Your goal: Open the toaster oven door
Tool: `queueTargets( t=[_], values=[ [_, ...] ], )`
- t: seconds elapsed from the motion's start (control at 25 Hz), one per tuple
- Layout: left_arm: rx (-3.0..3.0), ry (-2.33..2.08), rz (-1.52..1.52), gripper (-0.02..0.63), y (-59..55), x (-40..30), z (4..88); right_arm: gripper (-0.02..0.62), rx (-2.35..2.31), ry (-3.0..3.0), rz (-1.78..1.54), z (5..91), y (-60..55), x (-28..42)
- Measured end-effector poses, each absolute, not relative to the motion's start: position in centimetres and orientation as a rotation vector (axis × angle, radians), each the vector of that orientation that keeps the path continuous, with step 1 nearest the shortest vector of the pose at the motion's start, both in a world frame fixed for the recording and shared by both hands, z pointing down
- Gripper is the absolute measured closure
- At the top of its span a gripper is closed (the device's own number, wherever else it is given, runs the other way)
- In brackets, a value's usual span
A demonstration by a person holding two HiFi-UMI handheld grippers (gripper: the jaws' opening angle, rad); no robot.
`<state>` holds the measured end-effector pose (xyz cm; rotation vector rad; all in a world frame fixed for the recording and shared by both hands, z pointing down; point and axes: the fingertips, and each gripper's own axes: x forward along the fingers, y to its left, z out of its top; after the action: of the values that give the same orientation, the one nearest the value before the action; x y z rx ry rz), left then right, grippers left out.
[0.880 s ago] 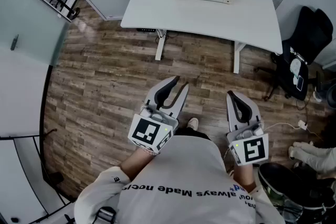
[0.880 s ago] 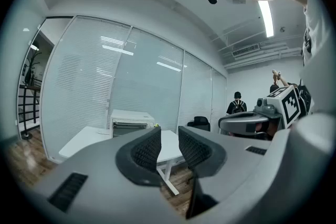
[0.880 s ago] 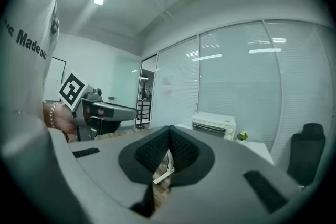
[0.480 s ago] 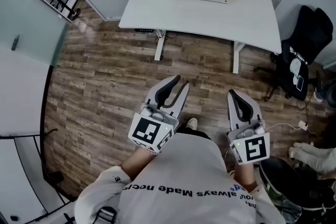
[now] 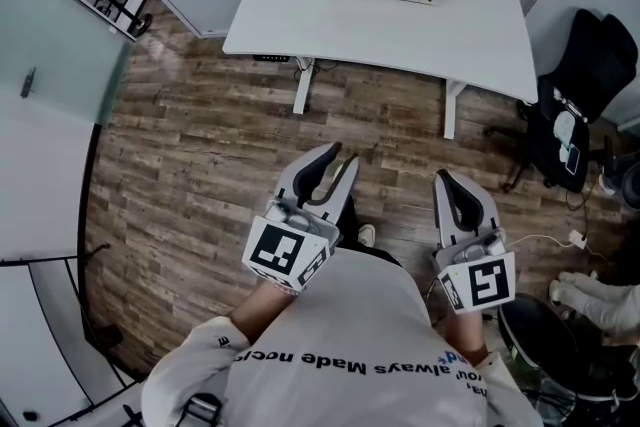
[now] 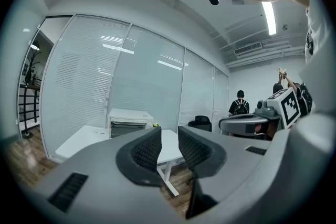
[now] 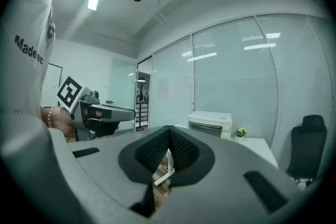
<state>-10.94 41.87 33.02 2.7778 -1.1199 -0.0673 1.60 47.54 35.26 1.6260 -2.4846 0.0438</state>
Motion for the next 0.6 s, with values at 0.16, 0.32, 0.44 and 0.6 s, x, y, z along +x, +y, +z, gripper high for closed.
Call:
queueTargets(
  t=[0.16,0.32,0.44,0.6],
  values=[
    [2.791,-1.126,-0.063,0.490,40.1,-10.7,32.9,0.588,1.623,-2.487,0.047,35.3,45.8,1.6],
    [2.791,-1.130,-0.066,0.491,37.7,-11.1,32.9,0.588,1.621,-2.486,0.039,35.1,43.3,1.3],
    [2.792,-1.121,-0.066,0.491,35.7,-11.0,33.0,0.588,1.623,-2.480,0.037,35.1,41.4,1.3],
    [2.790,-1.108,-0.072,0.491,32.8,-10.8,32.8,0.588,1.626,-2.473,0.038,34.9,38.5,1.3]
  ],
)
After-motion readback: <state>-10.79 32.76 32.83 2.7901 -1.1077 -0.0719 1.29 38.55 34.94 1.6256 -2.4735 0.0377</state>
